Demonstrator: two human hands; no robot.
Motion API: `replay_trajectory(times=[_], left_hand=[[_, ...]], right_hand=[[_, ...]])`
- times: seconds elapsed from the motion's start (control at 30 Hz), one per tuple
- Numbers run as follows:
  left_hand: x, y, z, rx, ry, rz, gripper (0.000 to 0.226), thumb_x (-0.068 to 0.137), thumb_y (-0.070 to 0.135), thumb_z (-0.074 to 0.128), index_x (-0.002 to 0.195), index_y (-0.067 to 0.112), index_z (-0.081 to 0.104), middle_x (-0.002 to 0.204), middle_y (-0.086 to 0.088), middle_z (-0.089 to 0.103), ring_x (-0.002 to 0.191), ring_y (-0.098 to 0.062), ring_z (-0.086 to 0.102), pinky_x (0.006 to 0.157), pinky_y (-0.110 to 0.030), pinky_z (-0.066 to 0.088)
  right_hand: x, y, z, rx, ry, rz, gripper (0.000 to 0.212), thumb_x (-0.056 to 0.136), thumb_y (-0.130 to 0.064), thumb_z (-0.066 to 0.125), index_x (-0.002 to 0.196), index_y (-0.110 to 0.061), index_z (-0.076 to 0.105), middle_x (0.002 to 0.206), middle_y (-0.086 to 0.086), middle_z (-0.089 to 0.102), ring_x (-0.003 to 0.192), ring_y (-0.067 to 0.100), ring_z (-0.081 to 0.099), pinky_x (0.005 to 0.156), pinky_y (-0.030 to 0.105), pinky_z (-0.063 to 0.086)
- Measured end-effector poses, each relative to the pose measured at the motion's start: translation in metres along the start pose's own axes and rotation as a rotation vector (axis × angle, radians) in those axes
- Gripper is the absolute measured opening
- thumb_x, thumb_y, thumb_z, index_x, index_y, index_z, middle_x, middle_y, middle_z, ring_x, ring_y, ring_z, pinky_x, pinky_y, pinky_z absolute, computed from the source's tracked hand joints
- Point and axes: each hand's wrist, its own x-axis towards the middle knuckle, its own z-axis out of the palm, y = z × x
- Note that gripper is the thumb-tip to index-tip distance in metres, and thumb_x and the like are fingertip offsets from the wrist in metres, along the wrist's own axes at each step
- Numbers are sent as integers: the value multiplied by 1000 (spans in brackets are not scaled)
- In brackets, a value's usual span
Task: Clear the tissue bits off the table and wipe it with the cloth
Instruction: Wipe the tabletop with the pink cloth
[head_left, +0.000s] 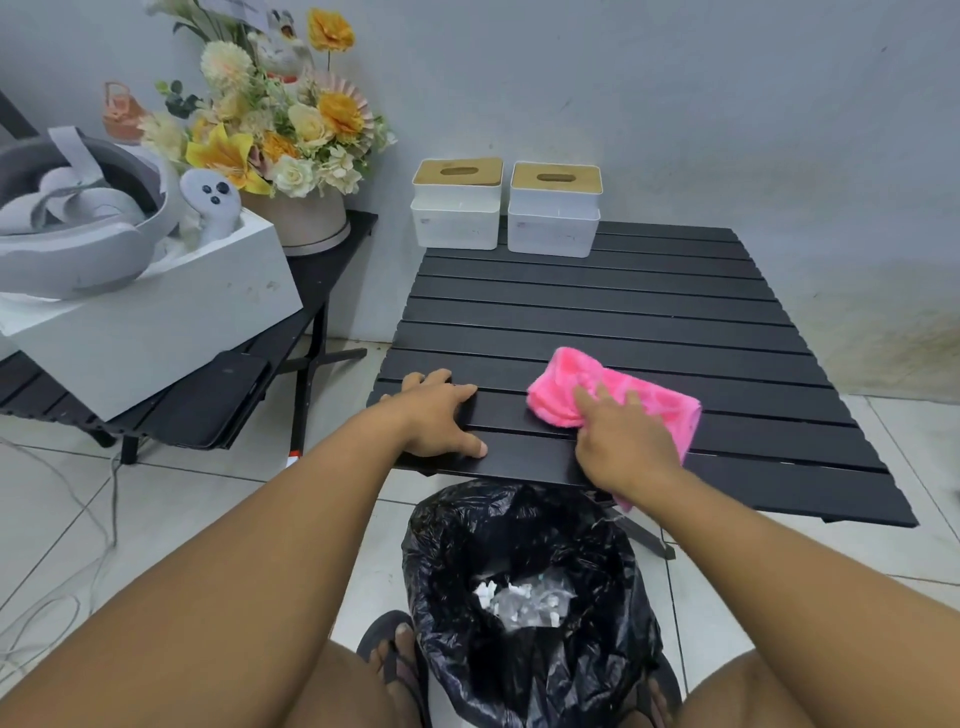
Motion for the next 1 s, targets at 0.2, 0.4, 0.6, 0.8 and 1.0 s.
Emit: replay_trajectory(times=[0.2,0.4,0.6,0.8,1.0], left_hand=[[-9,-23,-6,-2,6,-6,90,79,56,73,154,35,28,163,-5,16,149,-34,10,119,-55,22],[-15,-44,-4,-99,23,-94,93,83,57,69,158,33,20,167,-8,4,152,-31,3,122,-48,15],[-18,-70,9,-388,151,-206,73,94,45,48,156,37,11,161,-7,24,144,-33,31,118,-49,30],[-13,-83,18,-609,214,-168,45,99,31,47,144,29,42,133,-2,60,118,-24,56,101,-37,45],[-8,-88,19,-658,267,-150,43,103,26,41,146,29,45,132,-2,61,111,-22,58,86,-29,43]], right_hand=[[-33,-51,17,-80,-92,-450,59,102,-26,32,156,-39,11,164,-9,7,152,28,2,122,52,6],[-6,-25,1,-40,-70,-306,59,99,-27,34,153,-43,20,161,-14,20,150,25,17,118,48,26],[12,-38,6,-29,15,-65,55,97,-26,34,152,-35,27,161,-3,26,148,35,18,114,55,27],[-1,-96,25,-29,-9,-457,60,101,-24,36,155,-40,14,163,-8,12,152,29,5,122,52,5],[10,-93,16,-64,-68,-591,57,101,-25,36,154,-40,22,162,-9,20,151,23,10,123,44,11]])
